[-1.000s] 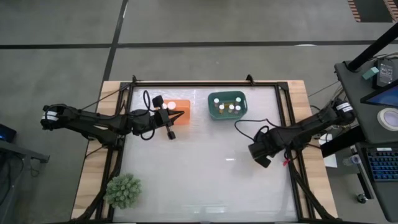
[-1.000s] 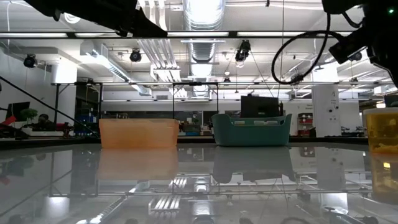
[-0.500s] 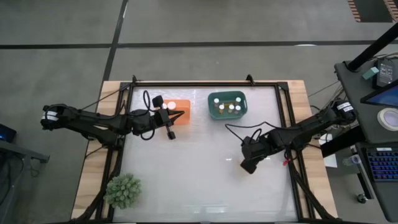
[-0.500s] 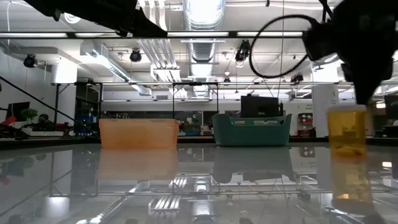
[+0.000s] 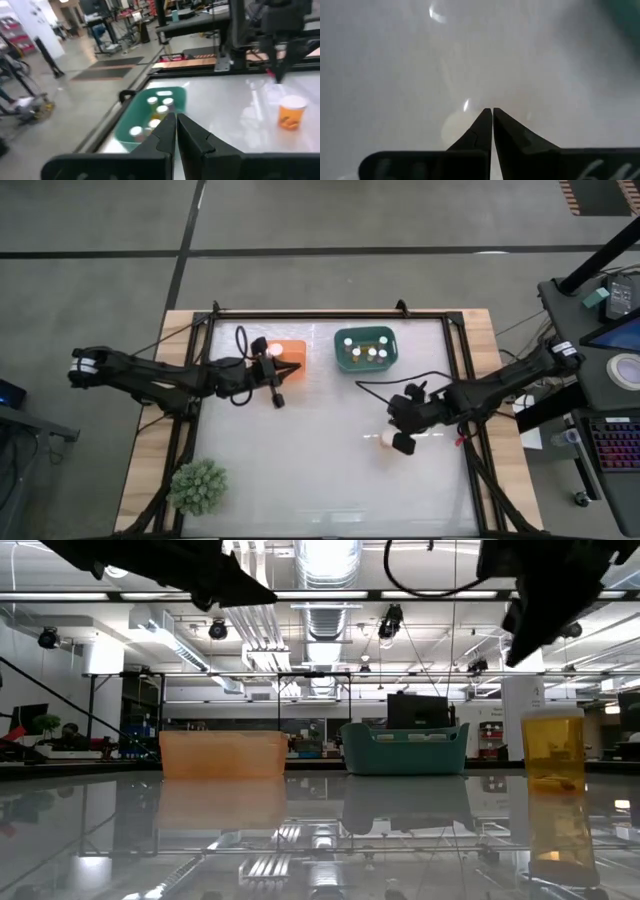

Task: Pick and place medicine bottles into bin by pill shape (circle, oval)
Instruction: Put the large orange pill bottle into the orange bin

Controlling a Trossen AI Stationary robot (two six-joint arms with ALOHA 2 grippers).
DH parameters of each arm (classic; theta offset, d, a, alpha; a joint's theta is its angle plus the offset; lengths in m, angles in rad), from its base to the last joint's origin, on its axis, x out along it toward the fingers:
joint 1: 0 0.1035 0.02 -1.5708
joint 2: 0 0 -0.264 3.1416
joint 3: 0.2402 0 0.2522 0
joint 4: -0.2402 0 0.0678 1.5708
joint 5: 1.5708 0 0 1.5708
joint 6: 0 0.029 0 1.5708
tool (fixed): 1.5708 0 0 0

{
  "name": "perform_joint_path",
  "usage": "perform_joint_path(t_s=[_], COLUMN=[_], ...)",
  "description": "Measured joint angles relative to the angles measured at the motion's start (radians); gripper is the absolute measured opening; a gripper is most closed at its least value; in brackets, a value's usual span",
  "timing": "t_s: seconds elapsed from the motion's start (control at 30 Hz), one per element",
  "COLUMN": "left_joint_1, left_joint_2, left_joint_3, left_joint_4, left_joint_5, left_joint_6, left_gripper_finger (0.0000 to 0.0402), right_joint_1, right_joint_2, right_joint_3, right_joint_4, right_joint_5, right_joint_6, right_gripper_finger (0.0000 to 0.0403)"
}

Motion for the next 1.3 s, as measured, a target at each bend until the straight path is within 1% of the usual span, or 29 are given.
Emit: perform_joint_path(t_s=[0.1,0.17,0.27,0.37,0.43,0.57,0.67,0.73,0.87,1.03,1.17,1.3], left_joint_1=[-0.006,-0.017,-0.040,-0.064,-0.077,-0.093,-0.101,-0.106,-0.118,-0.139,-0.157,-0.176], left_joint_2=[0.040,0.069,0.120,0.170,0.204,0.275,0.336,0.376,0.458,0.563,0.651,0.737], left_joint_3=[0.001,0.006,0.018,0.044,0.066,0.131,0.196,0.240,0.351,0.468,0.541,0.611], left_joint_4=[0.033,0.063,0.141,0.211,0.258,0.285,0.287,0.278,0.260,0.260,0.261,0.257], left_joint_5=[0.014,0.014,0.015,0.016,0.016,0.016,0.015,0.014,0.014,0.014,0.014,0.014], left_joint_6=[-0.051,-0.053,-0.055,-0.055,-0.055,-0.086,-0.105,-0.106,-0.107,-0.153,-0.183,-0.213], left_gripper_finger=[0.0000,0.0000,0.0000,0.0000,0.0000,0.0000,0.0000,0.0000,0.0000,0.0000,0.0000,0.0000], right_joint_1=[-0.005,-0.013,-0.041,-0.074,-0.101,-0.169,-0.218,-0.242,-0.260,-0.260,-0.260,-0.260], right_joint_2=[-0.053,-0.089,-0.140,-0.191,-0.223,-0.293,-0.347,-0.377,-0.440,-0.532,-0.598,-0.660], right_joint_3=[-0.050,-0.093,-0.160,-0.229,-0.266,-0.331,-0.379,-0.405,-0.447,-0.476,-0.518,-0.562], right_joint_4=[0.123,0.233,0.421,0.609,0.699,0.839,0.940,0.999,1.044,1.047,1.048,1.063], right_joint_5=[0.056,0.091,0.106,0.103,0.090,0.008,-0.055,-0.067,-0.107,-0.128,-0.196,-0.198], right_joint_6=[-0.164,-0.284,-0.464,-0.638,-0.733,-0.856,-0.904,-0.920,-0.959,-0.939,-0.937,-0.909], right_gripper_finger=[0.0009,0.0009,0.0009,0.0009,0.0009,0.0009,0.0009,0.0009,0.0009,0.0009,0.0009,0.0009])
